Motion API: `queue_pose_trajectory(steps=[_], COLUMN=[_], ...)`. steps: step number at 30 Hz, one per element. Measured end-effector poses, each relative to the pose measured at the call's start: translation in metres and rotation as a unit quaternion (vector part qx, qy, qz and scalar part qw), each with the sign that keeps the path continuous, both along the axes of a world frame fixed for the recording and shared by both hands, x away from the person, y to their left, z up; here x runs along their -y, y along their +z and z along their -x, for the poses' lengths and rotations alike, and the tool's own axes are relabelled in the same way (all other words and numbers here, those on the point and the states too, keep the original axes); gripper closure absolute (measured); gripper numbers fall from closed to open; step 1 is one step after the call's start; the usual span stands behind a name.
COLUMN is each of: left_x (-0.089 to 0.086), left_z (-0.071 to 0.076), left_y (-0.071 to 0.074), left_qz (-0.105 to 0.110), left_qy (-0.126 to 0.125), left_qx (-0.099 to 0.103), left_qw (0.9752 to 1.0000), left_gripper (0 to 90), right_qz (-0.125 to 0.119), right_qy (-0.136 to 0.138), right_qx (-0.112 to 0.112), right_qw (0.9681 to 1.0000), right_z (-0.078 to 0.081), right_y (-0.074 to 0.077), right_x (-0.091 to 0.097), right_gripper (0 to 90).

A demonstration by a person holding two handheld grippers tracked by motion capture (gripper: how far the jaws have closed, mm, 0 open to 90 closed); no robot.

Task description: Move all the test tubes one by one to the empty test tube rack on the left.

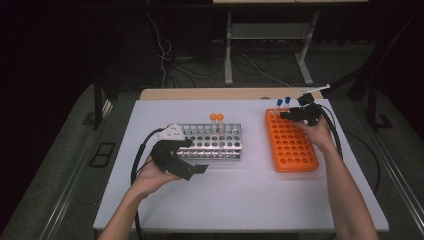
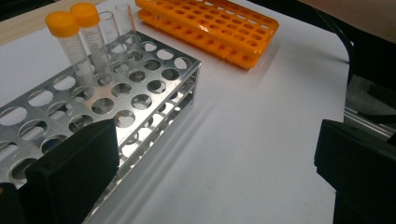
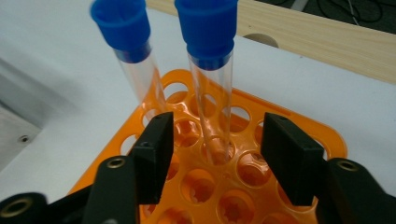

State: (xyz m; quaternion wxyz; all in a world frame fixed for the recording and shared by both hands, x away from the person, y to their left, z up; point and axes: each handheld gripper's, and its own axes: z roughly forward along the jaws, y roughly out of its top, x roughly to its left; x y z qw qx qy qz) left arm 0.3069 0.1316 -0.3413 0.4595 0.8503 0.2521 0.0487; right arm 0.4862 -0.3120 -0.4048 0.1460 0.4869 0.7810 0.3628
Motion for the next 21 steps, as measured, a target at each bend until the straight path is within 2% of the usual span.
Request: queue_pose_trajectory(steps=[4, 10, 21], left_x=[-0.001, -0.002, -0.002], left_z=[0.002, 0.002, 0.0], left_y=[-0.002, -0.003, -0.004], left_qz=[0.0, 0.002, 0.002], left_qy=[0.001, 0.005, 0.007], left_qx=[-0.001, 0.0, 0.001], left_qw=[1.0, 1.0, 1.0], left_gripper=[0.0, 0.0, 0.0], right_qz=[0.005, 0.01, 0.024], right_qy=[-0.013, -0.019, -0.01], right_qx=[0.006, 0.023, 0.049], right_qw=[0.9999, 0.9995, 0.9984], right_z=[-0.002, 0.0, 0.007], right_y=[-0.003, 0.0, 0.017], right_x=[-0.004, -0.005, -0.006], right_gripper=[54.9, 75.1, 75.9])
